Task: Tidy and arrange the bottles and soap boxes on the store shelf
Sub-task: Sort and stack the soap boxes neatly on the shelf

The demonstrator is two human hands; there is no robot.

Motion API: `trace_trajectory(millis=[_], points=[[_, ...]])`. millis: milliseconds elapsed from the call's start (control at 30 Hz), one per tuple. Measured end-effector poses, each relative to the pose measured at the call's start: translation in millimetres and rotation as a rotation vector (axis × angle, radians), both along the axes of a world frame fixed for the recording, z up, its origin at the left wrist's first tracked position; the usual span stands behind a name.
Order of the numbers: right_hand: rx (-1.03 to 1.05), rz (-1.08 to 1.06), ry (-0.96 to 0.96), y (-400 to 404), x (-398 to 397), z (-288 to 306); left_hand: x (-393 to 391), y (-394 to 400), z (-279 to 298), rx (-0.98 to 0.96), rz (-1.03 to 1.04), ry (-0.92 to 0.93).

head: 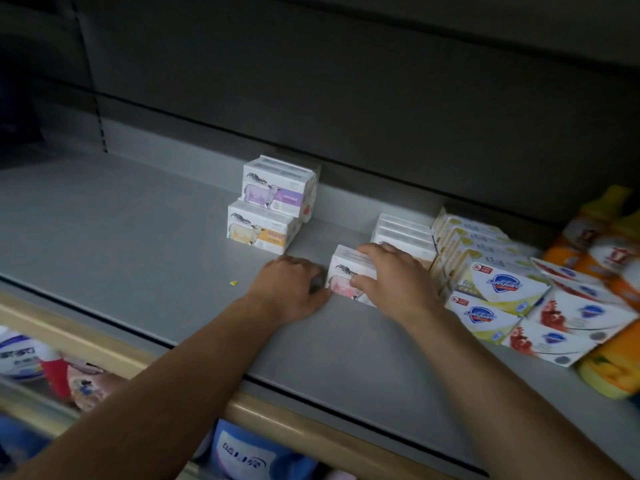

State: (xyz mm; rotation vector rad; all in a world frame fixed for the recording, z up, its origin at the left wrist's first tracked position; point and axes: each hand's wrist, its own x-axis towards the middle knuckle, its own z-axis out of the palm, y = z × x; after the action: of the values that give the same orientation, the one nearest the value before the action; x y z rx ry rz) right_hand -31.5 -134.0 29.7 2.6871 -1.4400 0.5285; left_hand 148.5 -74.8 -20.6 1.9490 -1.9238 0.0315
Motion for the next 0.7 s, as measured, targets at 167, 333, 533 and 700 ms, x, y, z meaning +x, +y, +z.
trace_trajectory(millis=[167,333,533,700], points=[[-0.09,-0.174,0.096,-22,-15,20,0,-2,-3,-0.009,0.049,0.024],[-0.211,-0.265,0.248,-41,-19,20,-1,-3,-2,0.008,0.053,0.027],[-0.23,-0.25,0.223,-52,-14,-9,0,-4,-3,0.009,0.052,0.046],[-0.248,-0.275,0.189,-48,-13,-20,-1,-4,-2,0.005,0.057,0.061]])
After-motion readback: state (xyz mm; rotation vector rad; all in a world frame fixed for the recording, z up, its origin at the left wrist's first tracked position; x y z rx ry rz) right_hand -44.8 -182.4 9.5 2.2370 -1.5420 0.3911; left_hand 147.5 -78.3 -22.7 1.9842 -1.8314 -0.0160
